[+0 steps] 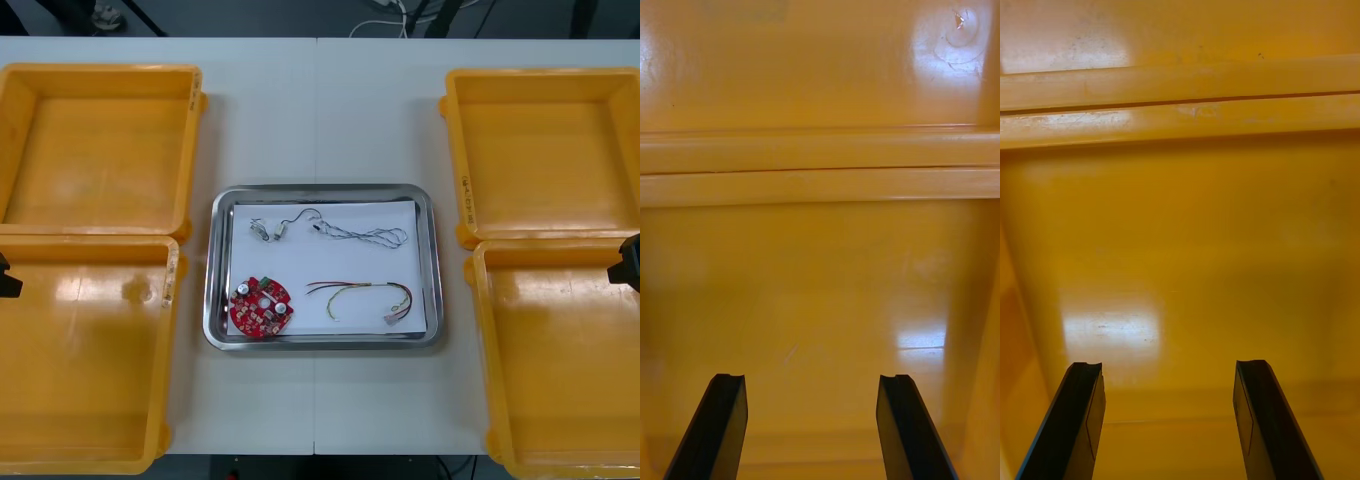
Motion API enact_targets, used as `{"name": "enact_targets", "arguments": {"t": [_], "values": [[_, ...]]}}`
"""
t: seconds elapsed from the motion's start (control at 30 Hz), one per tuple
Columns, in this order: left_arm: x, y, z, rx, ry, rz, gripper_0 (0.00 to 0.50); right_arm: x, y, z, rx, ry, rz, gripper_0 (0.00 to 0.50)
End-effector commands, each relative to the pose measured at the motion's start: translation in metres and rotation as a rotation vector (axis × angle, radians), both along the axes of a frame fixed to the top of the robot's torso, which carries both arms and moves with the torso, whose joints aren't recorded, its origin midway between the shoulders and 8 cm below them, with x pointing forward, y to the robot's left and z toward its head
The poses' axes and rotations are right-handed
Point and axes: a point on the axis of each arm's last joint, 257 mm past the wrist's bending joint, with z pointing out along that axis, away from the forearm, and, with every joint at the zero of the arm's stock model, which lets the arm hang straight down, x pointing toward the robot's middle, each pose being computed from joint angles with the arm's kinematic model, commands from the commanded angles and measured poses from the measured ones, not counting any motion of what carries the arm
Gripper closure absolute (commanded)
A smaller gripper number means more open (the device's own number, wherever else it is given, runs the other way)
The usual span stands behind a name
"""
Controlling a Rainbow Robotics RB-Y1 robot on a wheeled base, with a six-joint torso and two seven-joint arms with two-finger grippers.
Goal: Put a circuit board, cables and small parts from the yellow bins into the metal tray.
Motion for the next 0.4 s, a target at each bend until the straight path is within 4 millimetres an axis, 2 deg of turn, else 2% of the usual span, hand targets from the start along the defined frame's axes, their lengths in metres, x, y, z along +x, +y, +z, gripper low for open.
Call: {"name": "enact_targets", "arguments": {"t": [0.03,0.4], "values": [[-0.0039,0.0132,0.0179,0.084,-0.024,-0.072,0.000,0.0055,0.0065,0.0067,-0.012,-0.016,0.037,0.000],[-0.0038,0.0136,0.0180,0.085,-0.024,-0.069,0.000,0.0055,0.0065,0.0067,-0.012,-0.016,0.037,0.000]]}}
